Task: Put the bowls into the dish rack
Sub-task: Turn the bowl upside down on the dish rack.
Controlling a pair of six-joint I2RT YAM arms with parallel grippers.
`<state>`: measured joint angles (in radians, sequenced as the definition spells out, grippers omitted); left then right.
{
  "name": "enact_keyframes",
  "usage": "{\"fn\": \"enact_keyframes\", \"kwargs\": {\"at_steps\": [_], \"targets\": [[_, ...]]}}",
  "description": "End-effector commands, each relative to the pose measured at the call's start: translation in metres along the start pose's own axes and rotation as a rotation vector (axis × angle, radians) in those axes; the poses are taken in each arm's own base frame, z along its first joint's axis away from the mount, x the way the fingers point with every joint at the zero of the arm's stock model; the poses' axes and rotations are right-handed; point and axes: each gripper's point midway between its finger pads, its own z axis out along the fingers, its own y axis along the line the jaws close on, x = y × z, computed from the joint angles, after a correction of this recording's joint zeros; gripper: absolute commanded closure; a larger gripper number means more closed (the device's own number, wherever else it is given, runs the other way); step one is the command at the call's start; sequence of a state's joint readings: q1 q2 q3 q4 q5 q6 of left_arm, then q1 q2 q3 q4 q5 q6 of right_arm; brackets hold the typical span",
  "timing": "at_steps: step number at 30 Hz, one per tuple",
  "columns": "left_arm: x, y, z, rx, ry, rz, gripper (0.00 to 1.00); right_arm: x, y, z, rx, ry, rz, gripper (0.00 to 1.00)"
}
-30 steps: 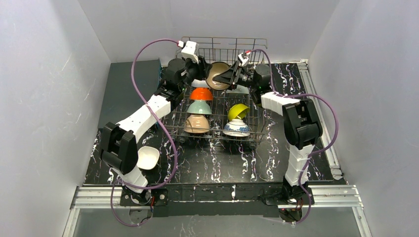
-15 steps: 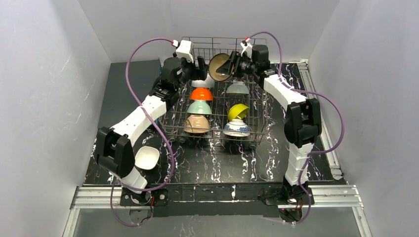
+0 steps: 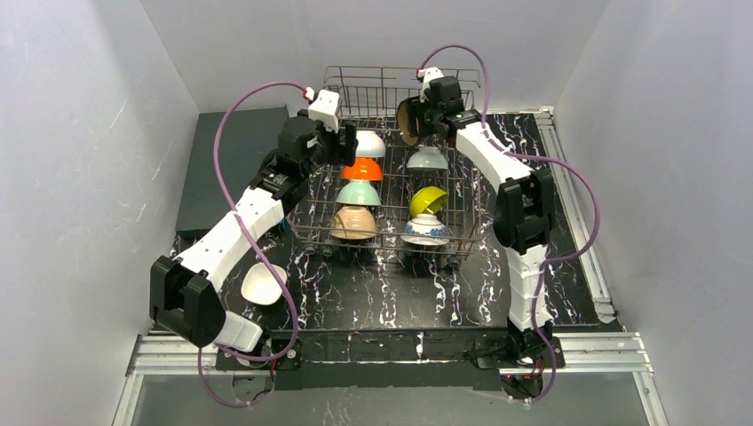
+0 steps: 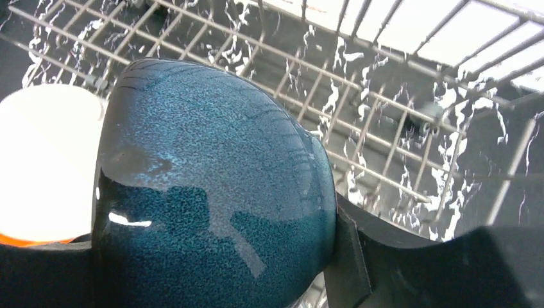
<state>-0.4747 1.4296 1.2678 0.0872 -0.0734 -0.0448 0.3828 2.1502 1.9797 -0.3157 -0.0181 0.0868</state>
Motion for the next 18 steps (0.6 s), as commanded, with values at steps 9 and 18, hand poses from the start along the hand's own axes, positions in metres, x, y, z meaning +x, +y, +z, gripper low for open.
{"fn": "enact_keyframes", "kwargs": {"at_steps": [9, 18], "targets": [[0.059, 0.018, -0.029, -0.059, 0.109, 0.073, 0.25, -0.071, 0.009, 0.011, 0.484, -0.242, -0.613, 0.99], [0.065, 0.025, -0.036, -0.088, 0.106, 0.084, 0.24, -0.078, 0.007, 0.022, 0.581, -0.279, -0.81, 0.99]]}}
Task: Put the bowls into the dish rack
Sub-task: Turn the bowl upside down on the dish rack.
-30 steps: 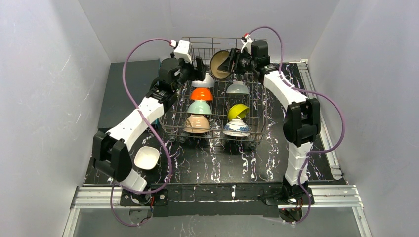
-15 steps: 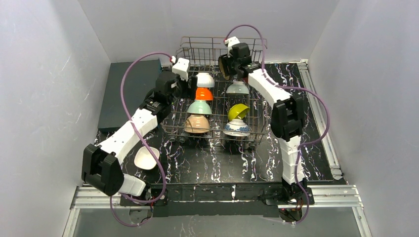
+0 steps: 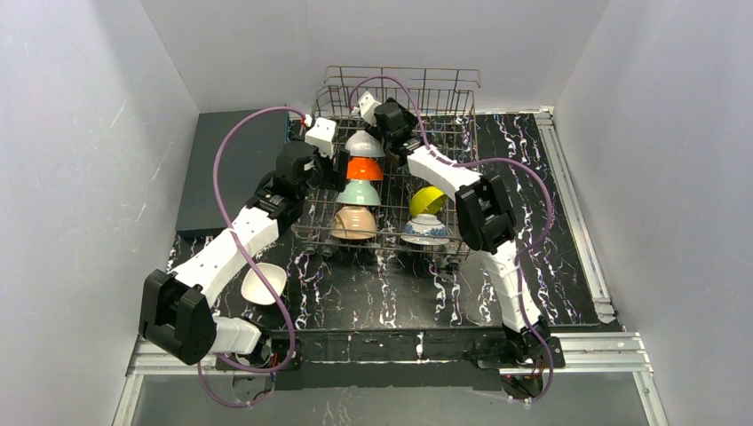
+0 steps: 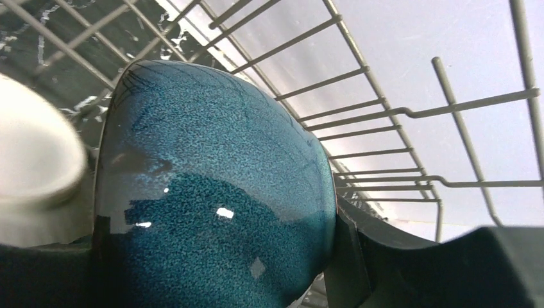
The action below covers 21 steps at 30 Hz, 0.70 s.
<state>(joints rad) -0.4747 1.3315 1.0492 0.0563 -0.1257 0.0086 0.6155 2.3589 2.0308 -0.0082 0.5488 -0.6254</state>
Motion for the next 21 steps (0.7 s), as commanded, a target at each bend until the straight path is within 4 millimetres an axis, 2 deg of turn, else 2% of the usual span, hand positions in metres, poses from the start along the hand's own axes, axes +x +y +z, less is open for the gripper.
{"fn": "enact_keyframes", "kwargs": {"at_steps": [1, 6, 13, 16, 21], "targets": [[-0.008, 0.009, -0.011, -0.037, -0.041, 0.013, 0.24, -0.04, -0.076, -0.006, 0.243, -0.132, -0.023, 0.99], [-0.009, 0.01, -0.012, -0.042, -0.044, 0.016, 0.24, -0.044, -0.082, -0.002, 0.233, -0.164, -0.032, 0.99], [-0.005, 0.011, -0.011, -0.046, -0.034, 0.021, 0.24, -0.054, -0.109, 0.0, 0.24, -0.224, -0.017, 0.99], [-0.003, 0.011, -0.011, -0.044, -0.029, 0.022, 0.24, -0.046, -0.116, 0.008, 0.231, -0.225, -0.042, 0.99], [0.001, 0.009, -0.009, -0.036, -0.02, 0.023, 0.24, -0.022, -0.129, 0.019, 0.2, -0.211, -0.036, 0.99]]}}
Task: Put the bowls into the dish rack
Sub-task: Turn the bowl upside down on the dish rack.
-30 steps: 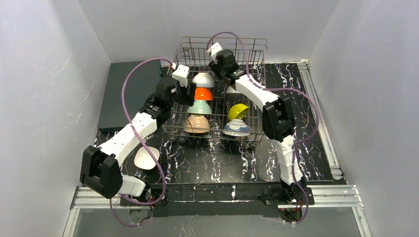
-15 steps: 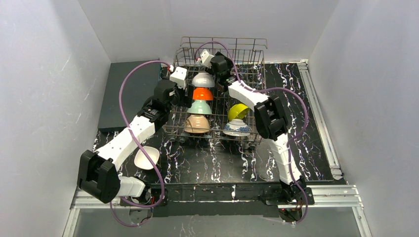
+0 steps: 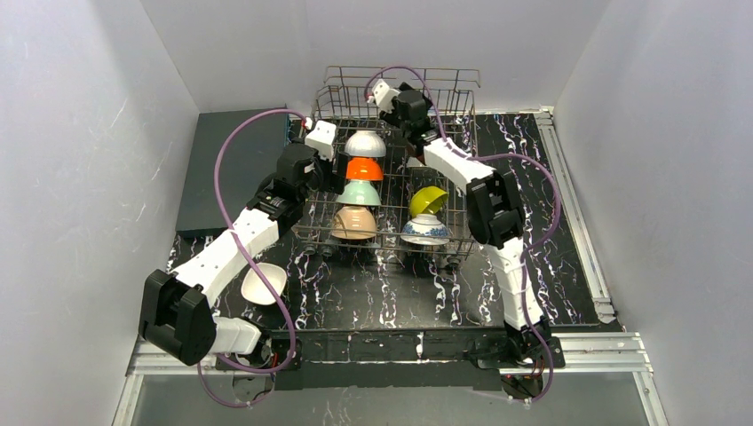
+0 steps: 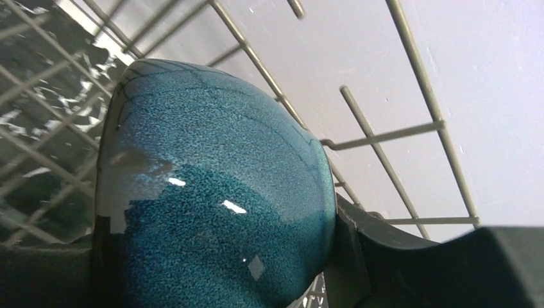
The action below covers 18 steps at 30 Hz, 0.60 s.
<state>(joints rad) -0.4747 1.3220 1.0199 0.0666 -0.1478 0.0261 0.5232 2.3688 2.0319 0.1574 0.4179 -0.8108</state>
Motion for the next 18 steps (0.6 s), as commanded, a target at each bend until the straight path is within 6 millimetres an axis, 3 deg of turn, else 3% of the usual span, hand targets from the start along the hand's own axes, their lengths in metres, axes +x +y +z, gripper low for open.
{"fn": "enact_keyframes", "kwargs": {"at_steps": [1, 15, 18], "targets": [[-0.007, 0.005, -0.007, -0.013, -0.03, 0.004, 0.24, -0.007, -0.081, 0.0, 0.151, -0.072, 0.05, 0.99], [-0.002, 0.001, -0.004, 0.005, -0.014, -0.002, 0.24, 0.064, -0.104, -0.003, 0.072, -0.03, 0.031, 0.99], [-0.001, 0.0, -0.003, 0.009, -0.013, -0.003, 0.24, 0.07, -0.108, -0.005, 0.054, -0.048, 0.003, 0.99]]}}
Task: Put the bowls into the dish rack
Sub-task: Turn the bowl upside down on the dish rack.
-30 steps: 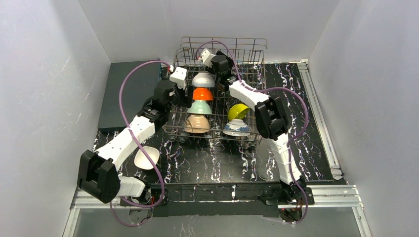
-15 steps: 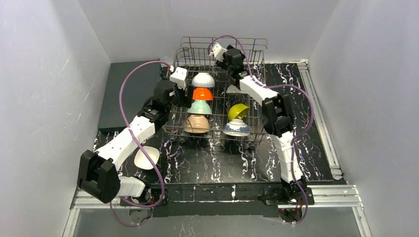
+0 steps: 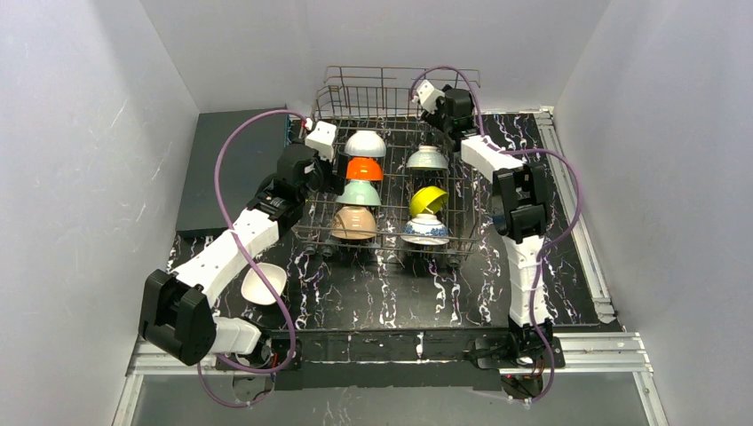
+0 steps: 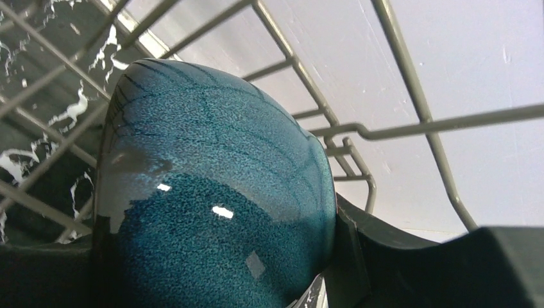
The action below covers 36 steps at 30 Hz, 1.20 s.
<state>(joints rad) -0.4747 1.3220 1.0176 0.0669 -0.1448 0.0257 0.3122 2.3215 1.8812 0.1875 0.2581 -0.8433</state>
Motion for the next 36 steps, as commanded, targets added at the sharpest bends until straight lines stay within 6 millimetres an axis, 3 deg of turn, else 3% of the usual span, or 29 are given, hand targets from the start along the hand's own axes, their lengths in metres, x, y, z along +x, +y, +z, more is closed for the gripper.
{"fn": "enact_keyframes", "kwargs": {"at_steps": [1, 12, 14, 18, 20, 22, 25, 36], "targets": [[-0.002, 0.0, -0.003, 0.006, -0.014, -0.005, 0.24, -0.041, -0.058, -0.026, 0.079, -0.145, -0.011, 0.99], [0.001, -0.001, -0.002, 0.01, -0.007, -0.007, 0.24, -0.035, -0.039, -0.03, -0.011, -0.183, -0.107, 0.99], [0.002, -0.001, -0.002, 0.012, -0.005, -0.005, 0.24, -0.035, -0.043, -0.036, 0.01, -0.19, -0.11, 0.88], [0.003, -0.003, -0.001, 0.016, -0.001, -0.009, 0.24, -0.037, -0.052, -0.05, 0.049, -0.21, -0.098, 0.38], [0.003, -0.002, -0.001, 0.015, 0.0, -0.01, 0.24, -0.04, -0.059, -0.057, 0.074, -0.217, -0.087, 0.2], [0.003, -0.002, -0.001, 0.016, -0.001, -0.01, 0.24, -0.042, -0.063, -0.062, 0.085, -0.221, -0.078, 0.16], [0.003, -0.002, -0.001, 0.015, -0.001, -0.01, 0.24, -0.049, -0.07, -0.071, 0.102, -0.24, -0.058, 0.02], [0.004, -0.003, -0.001, 0.017, 0.001, -0.009, 0.24, -0.074, -0.087, -0.112, 0.069, -0.307, 0.086, 0.01]]}}
